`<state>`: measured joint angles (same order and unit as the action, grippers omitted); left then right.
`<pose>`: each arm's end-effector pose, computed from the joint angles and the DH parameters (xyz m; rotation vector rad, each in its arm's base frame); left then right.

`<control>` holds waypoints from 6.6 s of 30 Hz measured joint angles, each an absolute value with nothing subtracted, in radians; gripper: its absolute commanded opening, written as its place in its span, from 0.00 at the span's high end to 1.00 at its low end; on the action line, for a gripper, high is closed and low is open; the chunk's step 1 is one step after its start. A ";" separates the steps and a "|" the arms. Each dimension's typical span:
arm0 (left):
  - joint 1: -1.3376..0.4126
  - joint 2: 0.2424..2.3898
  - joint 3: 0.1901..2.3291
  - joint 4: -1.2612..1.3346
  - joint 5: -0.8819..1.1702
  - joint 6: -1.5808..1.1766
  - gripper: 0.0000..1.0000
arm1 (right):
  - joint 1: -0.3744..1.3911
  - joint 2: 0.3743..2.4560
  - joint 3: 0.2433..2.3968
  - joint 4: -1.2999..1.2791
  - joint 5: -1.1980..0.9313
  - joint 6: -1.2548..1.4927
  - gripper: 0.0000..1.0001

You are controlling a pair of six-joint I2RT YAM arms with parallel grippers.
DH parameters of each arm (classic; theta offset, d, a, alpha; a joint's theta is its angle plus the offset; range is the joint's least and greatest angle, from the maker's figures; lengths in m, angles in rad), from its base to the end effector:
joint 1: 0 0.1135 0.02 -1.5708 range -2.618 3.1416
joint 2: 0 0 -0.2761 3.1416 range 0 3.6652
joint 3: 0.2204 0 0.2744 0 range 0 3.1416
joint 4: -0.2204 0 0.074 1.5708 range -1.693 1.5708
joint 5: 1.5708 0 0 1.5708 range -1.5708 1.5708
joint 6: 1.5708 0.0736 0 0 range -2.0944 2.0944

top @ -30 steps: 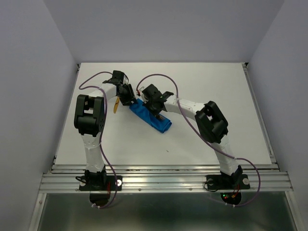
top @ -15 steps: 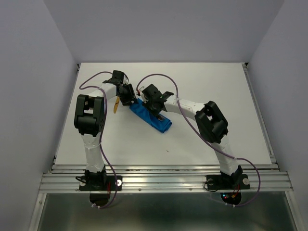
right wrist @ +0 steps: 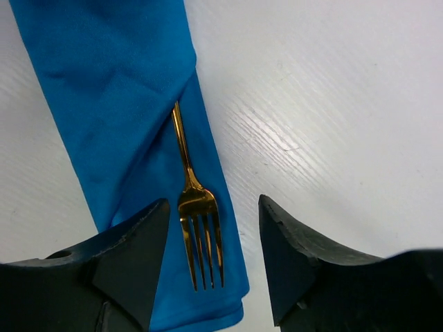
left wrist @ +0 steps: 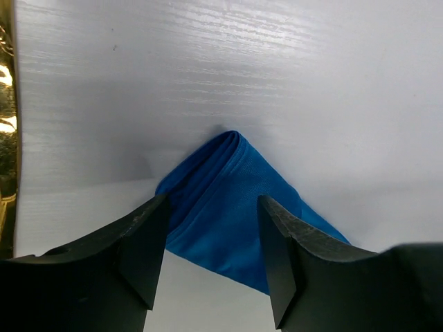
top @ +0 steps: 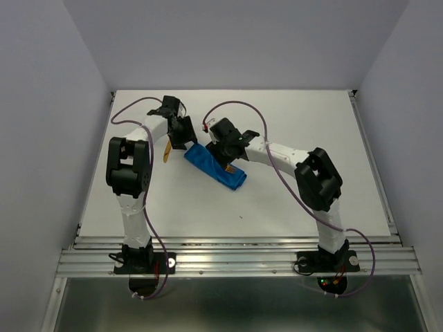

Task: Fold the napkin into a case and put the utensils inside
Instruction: Insert the fork into the folded napkin, then move the knife to the center of the board, then pick up the knife from the center of the board, then move the knife to the center of the board.

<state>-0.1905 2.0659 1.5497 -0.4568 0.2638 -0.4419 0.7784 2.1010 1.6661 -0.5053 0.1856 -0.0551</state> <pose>0.4827 -0.1126 0.1566 -0.2201 2.5878 -0.5759 0.3755 0.3512 0.1751 -0.9381 2.3057 0.0706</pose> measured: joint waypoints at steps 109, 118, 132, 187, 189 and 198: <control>-0.247 1.604 0.860 -0.207 -0.052 -0.774 0.48 | 0.778 1.683 1.196 -0.331 0.231 0.266 0.25; -0.291 1.477 0.812 -0.324 -0.016 -0.827 0.38 | 0.831 1.683 1.203 -0.337 0.185 0.296 0.26; -0.018 1.346 1.150 -0.553 -0.129 -0.625 0.39 | 1.037 2.053 1.624 -0.428 0.134 0.285 0.35; 0.054 1.300 1.057 -0.510 0.051 -0.569 0.39 | 1.048 2.101 1.620 -0.537 0.204 0.051 0.79; 0.054 1.309 1.057 -0.508 0.053 -0.569 0.39 | 1.048 2.102 1.622 -0.539 0.207 0.053 0.68; 0.054 1.325 1.057 -0.516 0.039 -0.568 0.39 | 1.048 2.226 1.841 -0.585 0.175 0.060 0.54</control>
